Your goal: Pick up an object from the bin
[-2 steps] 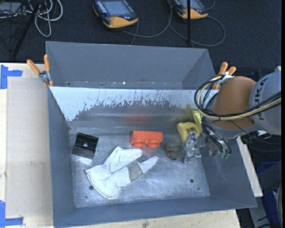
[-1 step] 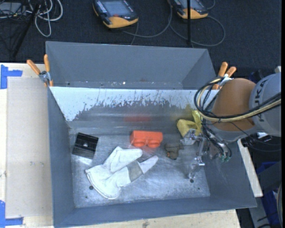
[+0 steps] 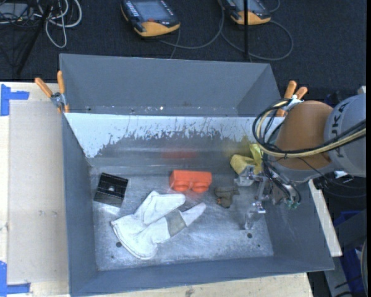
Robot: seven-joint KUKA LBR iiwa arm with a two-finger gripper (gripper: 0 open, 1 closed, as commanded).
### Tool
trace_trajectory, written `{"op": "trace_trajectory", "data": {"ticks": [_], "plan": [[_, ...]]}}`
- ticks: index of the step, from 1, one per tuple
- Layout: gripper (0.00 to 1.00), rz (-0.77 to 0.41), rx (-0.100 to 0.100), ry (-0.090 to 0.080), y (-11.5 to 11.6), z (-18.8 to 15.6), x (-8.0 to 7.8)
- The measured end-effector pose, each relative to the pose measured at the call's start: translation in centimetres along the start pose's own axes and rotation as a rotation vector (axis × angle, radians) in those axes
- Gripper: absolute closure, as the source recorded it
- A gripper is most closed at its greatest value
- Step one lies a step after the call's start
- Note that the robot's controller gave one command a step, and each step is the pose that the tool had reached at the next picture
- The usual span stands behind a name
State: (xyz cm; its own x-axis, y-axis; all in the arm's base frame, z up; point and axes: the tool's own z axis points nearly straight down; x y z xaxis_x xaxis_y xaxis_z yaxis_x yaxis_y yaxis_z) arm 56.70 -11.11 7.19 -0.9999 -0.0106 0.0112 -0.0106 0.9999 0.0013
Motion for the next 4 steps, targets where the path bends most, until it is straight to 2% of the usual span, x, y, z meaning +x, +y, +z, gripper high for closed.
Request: {"op": "trace_trajectory", "data": {"ticks": [1, 3, 4], "plan": [[1.0, 0.088, 0.001, -0.024, 6.96, -0.22, -1.65], [1.0, 0.089, 0.0, -0.022, 6.94, -0.41, -1.59], [1.0, 0.091, 0.0, -0.01, 6.89, -1.11, -1.27]]}}
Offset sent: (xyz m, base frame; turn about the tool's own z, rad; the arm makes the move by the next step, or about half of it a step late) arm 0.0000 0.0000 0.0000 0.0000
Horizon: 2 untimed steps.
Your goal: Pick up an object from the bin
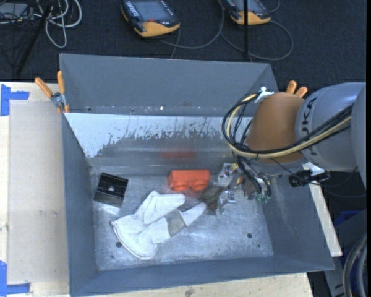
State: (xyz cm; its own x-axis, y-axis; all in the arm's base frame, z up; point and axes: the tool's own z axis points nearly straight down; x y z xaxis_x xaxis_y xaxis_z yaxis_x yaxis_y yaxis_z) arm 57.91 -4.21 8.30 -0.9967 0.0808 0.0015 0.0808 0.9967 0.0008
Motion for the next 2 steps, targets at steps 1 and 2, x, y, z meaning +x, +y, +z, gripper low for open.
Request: {"op": "trace_trajectory", "data": {"ticks": [1, 2], "plan": [[1.0, 0.032, 0.002, -0.004, 4.5, -2.9, -2.4], [1.0, -0.004, -0.004, -0.002, 3.5, -4.1, 0.3]]}}
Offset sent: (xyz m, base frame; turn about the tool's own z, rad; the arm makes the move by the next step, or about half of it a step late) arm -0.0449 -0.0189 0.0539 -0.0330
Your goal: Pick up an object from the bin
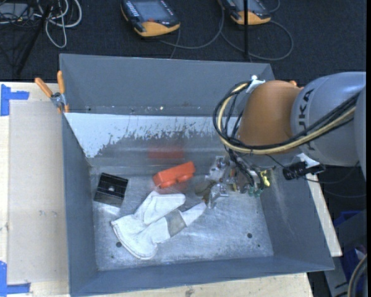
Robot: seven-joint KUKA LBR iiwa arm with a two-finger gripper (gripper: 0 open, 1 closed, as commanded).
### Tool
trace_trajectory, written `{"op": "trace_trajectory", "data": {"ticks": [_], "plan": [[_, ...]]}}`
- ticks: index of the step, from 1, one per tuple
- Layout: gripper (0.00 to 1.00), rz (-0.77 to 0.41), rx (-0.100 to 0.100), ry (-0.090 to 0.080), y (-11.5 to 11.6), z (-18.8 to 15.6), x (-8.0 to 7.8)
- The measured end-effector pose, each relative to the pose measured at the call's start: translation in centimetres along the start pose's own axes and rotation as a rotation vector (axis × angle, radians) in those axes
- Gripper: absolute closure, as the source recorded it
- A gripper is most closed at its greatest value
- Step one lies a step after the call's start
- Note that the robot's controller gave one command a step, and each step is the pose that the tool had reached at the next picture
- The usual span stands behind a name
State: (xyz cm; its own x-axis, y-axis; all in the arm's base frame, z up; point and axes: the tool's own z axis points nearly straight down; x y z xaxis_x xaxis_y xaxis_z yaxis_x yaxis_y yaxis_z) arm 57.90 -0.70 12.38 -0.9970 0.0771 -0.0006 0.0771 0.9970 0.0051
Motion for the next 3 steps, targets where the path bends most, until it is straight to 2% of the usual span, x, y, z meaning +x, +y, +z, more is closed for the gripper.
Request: {"op": "trace_trajectory", "data": {"ticks": [1, 3], "plan": [[1.0, -0.081, 0.005, -0.001, -2.89, -11.06, -4.09], [1.0, -0.084, 0.005, -0.001, -2.86, -11.06, -4.09]]}}
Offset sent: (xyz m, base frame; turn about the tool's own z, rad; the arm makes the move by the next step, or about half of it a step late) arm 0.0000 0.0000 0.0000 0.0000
